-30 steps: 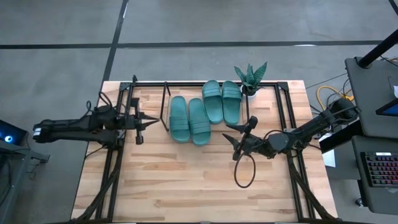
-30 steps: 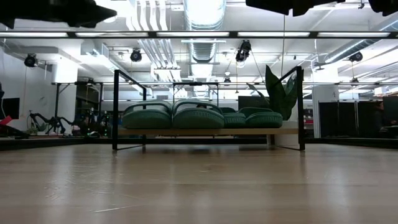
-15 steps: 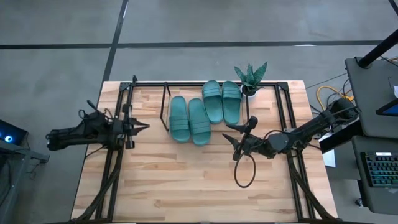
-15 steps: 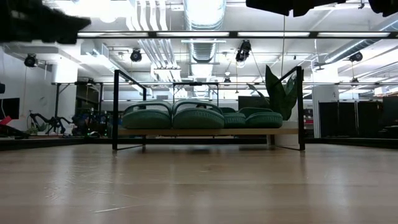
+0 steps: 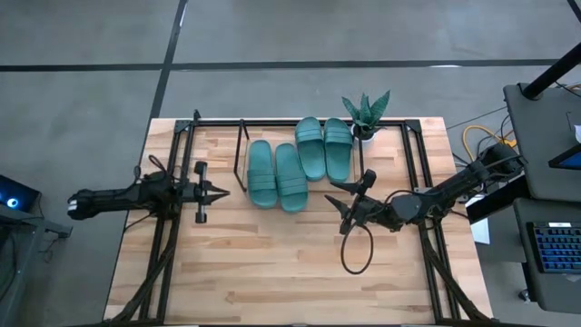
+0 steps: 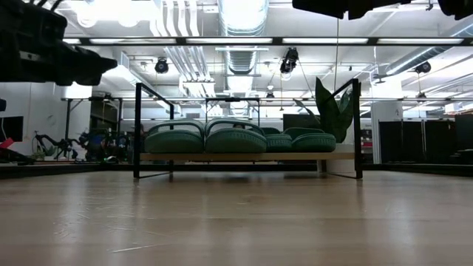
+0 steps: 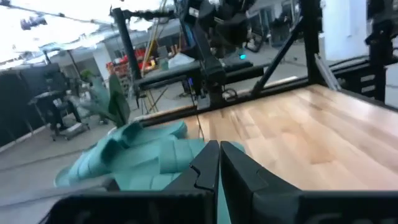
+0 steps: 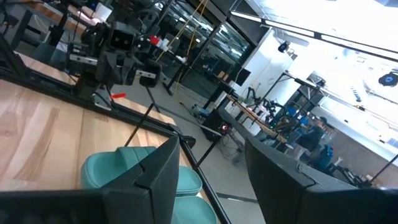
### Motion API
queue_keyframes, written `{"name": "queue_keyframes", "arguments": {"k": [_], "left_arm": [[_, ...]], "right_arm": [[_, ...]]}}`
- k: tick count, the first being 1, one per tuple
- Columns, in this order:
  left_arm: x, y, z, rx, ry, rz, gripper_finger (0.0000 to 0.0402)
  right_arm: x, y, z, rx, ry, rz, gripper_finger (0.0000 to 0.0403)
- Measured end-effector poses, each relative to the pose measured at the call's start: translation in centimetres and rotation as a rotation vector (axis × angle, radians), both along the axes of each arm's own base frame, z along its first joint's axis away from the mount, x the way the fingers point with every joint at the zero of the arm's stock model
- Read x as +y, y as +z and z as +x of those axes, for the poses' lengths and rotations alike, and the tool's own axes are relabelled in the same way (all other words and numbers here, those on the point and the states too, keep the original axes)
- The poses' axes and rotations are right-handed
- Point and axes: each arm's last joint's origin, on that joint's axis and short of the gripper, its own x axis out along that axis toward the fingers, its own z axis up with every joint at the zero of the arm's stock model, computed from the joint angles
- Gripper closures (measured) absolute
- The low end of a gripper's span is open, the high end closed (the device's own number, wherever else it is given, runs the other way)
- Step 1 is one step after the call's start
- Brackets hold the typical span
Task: Pick and place slides into the shelf
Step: Return to Home Position
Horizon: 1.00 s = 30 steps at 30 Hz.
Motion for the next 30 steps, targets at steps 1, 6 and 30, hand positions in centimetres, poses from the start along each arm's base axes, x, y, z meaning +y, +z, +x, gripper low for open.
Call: {"name": "queue_keyframes", "arguments": {"k": [1,6,30], "left_arm": [[0.02,-0.10,0.01,0.010,0.007,-0.007,0.0401],[0.06,-0.27,0.14,0.031,0.019,-0.029,0.0401],[0.23,-0.42,0.19,0.034,0.076,-0.156,0.0401]], "right_arm": [[0.00,0.00,0.00,0.000,0.000,0.000,0.0230],[0.00,0.00,0.00,0.001,0.000,-0.001,0.0230],[0.00,0.01,0.00,0.001,0.000,-0.003,0.0229]]}}
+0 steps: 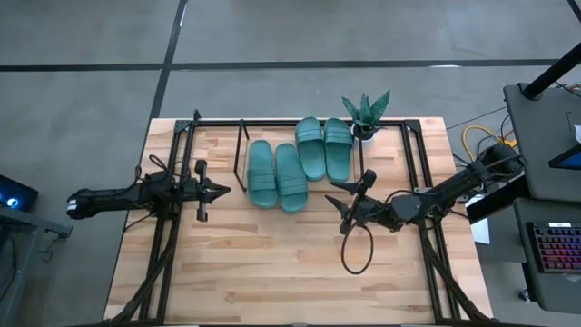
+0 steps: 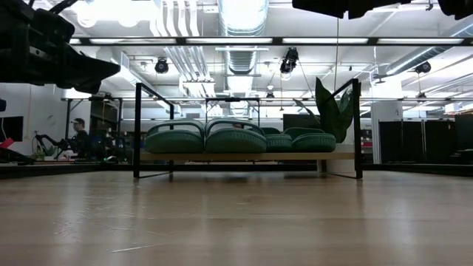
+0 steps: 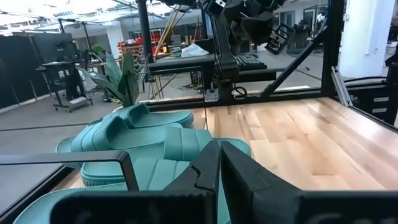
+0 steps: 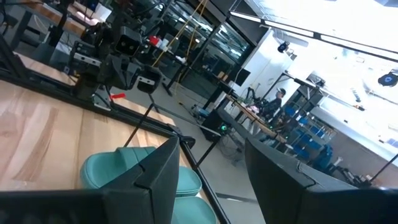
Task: Pick and place slides into the shelf
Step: Return to Home Position
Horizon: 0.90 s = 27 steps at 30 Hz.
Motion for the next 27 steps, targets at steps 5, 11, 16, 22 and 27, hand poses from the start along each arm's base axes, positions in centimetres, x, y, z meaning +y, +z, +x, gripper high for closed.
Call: {"name": "queue_keyframes", "arguments": {"k": [5,11,16,22,27], "left_arm": [[0.0,-0.1,0.0,0.009,0.000,0.016,0.0401],[0.0,-0.2,0.1,0.019,0.000,0.023,0.0401],[0.0,-0.1,0.1,0.015,0.000,0.023,0.0401],[0.0,-0.2,0.1,0.019,0.000,0.023,0.0401],[0.0,-0.2,0.1,0.018,0.000,0.023,0.0402]], "right_arm": [[0.0,-0.1,0.0,-0.035,0.017,0.083,0.0230],[-0.4,-0.9,0.5,-0.046,0.173,0.264,0.0258],[-0.5,-1.9,0.8,0.059,0.407,0.411,0.0350],[-0.1,-4.1,-0.2,0.186,0.523,0.483,0.0392],[-2.1,-5.5,-1.2,0.163,0.562,0.549,0.0394]]}}
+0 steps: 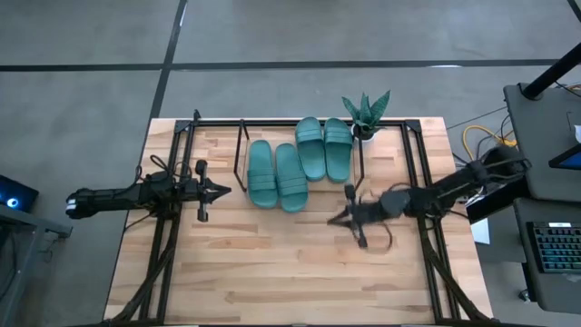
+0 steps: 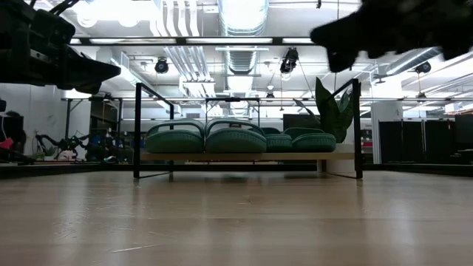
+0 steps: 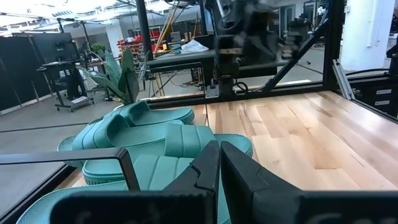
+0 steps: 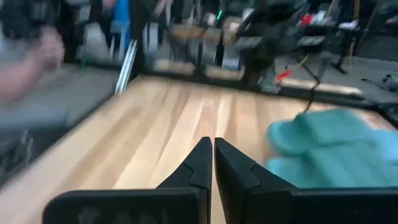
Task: Pick and place slides into the shelf
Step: Return to Home Position
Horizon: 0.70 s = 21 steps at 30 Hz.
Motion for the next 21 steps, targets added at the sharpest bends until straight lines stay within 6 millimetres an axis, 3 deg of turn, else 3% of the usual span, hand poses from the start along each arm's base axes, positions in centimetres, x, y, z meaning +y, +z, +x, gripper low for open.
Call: {"name": "queue_keyframes", "arguments": {"k": [4,8,11,15,21], "left_arm": [[0.0,0.2,0.0,-0.019,0.002,0.001,0.0402],[0.0,0.1,0.0,-0.014,0.002,0.001,0.0402],[0.0,0.1,0.0,-0.013,0.001,0.001,0.0402],[0.0,0.1,0.0,-0.011,0.001,0.001,0.0402],[0.0,0.1,0.1,-0.006,0.001,0.000,0.0402]], "right_arm": [[-4.3,0.3,0.6,-0.052,-0.017,0.073,0.0394],[-8.9,0.8,0.7,-0.051,-0.137,0.026,0.0394],[-10.7,2.1,-0.3,-0.109,-0.099,0.044,0.0394],[-10.1,3.3,-2.3,-0.161,-0.151,0.012,0.0394],[-6.2,2.9,-6.1,-0.177,-0.149,-0.043,0.0394]]}}
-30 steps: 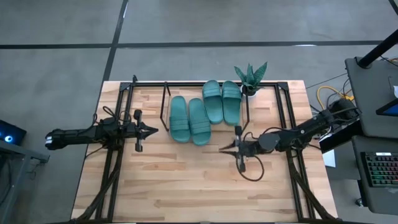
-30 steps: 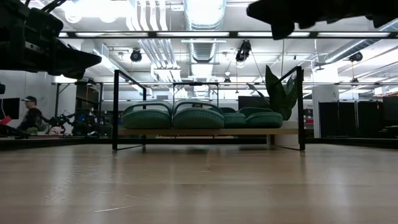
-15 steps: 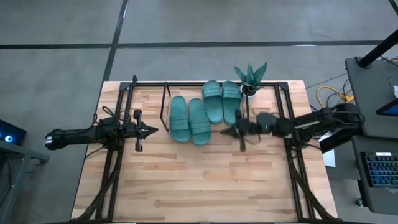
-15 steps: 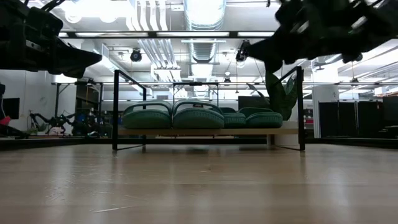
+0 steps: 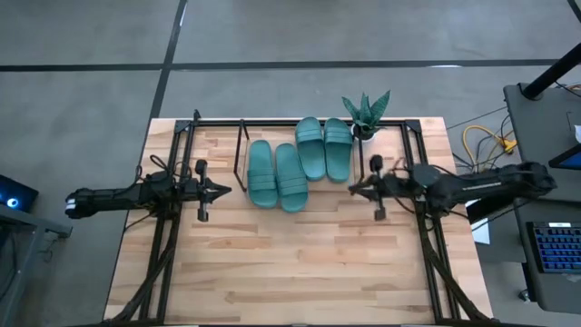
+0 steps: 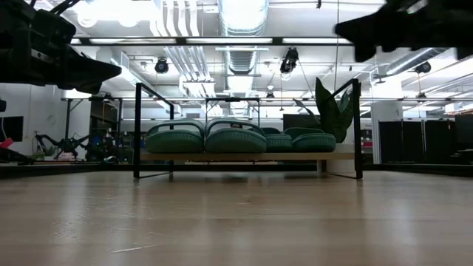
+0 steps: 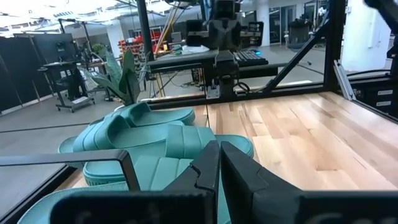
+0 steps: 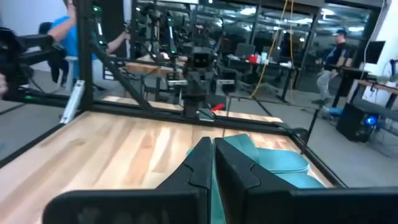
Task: Pick and place slides into the shelf
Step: Return to Home Position
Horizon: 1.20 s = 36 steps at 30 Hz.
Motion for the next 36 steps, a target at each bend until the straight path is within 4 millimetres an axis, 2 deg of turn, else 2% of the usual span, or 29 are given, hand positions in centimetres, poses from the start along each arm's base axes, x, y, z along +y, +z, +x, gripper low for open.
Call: {"name": "queue_keyframes", "arguments": {"k": [7,12,15,19,25,32,36], "left_arm": [[0.0,0.0,0.0,0.001,-0.001,0.000,0.0402],[0.0,0.0,0.0,0.001,-0.001,0.000,0.0402],[0.0,0.0,0.0,0.001,-0.001,0.000,0.0402],[0.0,0.0,0.0,0.001,-0.001,0.000,0.0402],[0.0,0.0,0.0,0.002,-0.001,0.000,0.0402],[0.0,-0.1,0.0,0.007,-0.001,0.000,0.0402],[0.0,-0.1,0.1,0.015,-0.001,-0.001,0.0402]], "right_arm": [[1.2,-1.0,-3.9,0.008,0.075,0.031,0.0394],[1.0,-1.2,-5.5,0.000,0.071,0.038,0.0394],[0.9,-1.3,-6.2,-0.040,0.060,-0.030,0.0394],[0.7,-2.0,-6.6,-0.077,0.013,-0.078,0.0394],[0.2,-3.0,-6.6,-0.076,-0.036,-0.040,0.0394],[-0.8,-2.3,-6.7,-0.094,-0.110,-0.046,0.0394],[-1.1,-3.3,-6.5,-0.048,-0.100,0.004,0.0394]]}}
